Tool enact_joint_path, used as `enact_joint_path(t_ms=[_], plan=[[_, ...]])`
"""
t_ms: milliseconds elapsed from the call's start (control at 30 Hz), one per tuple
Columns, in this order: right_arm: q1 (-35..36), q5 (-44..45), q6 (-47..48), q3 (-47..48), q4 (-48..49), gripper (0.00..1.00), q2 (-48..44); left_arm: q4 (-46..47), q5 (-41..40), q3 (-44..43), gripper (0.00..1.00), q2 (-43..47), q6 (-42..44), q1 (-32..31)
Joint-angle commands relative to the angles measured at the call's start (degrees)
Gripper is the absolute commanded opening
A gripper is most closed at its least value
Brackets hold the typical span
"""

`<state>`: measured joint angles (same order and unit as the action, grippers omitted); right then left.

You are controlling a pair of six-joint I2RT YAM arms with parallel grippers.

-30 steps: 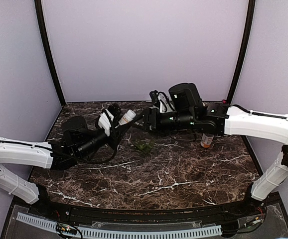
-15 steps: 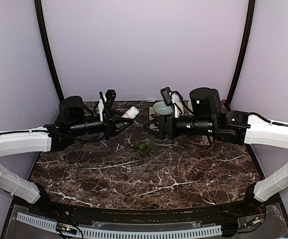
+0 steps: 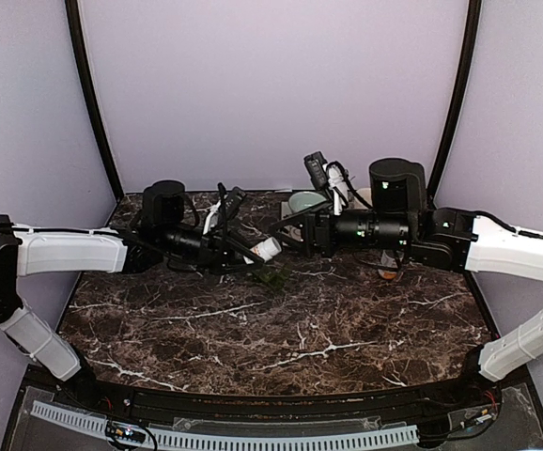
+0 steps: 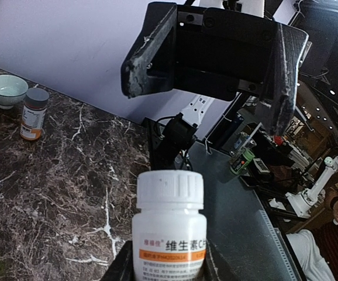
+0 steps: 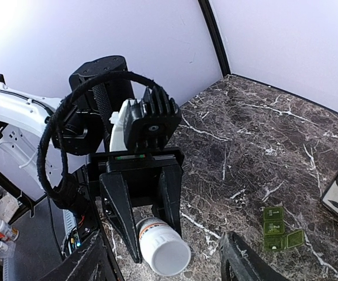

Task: Sort the pills into containers
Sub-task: Screw the lid of the pill bottle onto the pill bottle.

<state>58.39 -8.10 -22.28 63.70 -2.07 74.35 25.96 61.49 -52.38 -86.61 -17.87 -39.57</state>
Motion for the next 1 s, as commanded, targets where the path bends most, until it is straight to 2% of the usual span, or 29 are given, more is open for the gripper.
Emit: enact_joint_path(t_ms=[0, 633, 967], plan=[[-0.45, -2.60, 0.39, -0.18, 3.15, 0.66, -0.49, 3.02, 6.26, -2.35, 0.00, -0.56, -3.50, 0.37], [-0.47, -8.09, -1.70, -0.27, 2.89, 0.59, 2.56, 9.25, 10.38, -3.91, 0.00, -3.41, -9.84, 0.80], [-0.51, -9.41, -2.30, -0.16, 2.52, 0.47, 3.67, 10.40, 11.07, -3.98, 0.00, -3.85, -10.82, 0.78]])
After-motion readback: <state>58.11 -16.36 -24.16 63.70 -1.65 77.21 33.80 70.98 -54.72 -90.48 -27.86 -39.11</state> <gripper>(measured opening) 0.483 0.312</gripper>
